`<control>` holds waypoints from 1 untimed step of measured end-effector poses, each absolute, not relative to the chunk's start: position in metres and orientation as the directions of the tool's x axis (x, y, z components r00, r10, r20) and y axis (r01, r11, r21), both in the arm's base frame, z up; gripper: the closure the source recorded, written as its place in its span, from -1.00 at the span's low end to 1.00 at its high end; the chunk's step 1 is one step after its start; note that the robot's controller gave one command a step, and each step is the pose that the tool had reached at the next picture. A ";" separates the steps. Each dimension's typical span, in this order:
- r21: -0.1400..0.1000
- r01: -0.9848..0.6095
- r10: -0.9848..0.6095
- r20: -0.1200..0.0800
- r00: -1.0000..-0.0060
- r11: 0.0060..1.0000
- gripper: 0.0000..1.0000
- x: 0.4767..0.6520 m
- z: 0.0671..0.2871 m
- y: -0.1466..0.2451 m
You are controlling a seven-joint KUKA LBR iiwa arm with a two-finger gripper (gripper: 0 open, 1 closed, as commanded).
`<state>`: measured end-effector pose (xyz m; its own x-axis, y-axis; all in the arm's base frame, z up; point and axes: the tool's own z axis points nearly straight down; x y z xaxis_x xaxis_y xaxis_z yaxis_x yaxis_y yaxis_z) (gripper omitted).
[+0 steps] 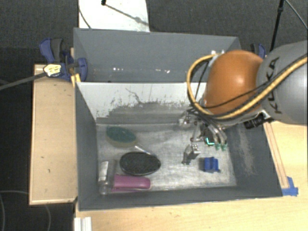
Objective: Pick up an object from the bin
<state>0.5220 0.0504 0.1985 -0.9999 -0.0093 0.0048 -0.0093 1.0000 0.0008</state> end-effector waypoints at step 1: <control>0.003 0.037 0.037 -0.004 -0.999 0.999 -1.00 0.544 0.069 0.154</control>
Offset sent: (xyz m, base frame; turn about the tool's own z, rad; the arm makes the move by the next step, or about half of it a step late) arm 0.0204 0.0999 -0.1285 0.0516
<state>0.5435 0.1539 0.0689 -0.9993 0.0374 -0.0038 0.0374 0.9993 0.0029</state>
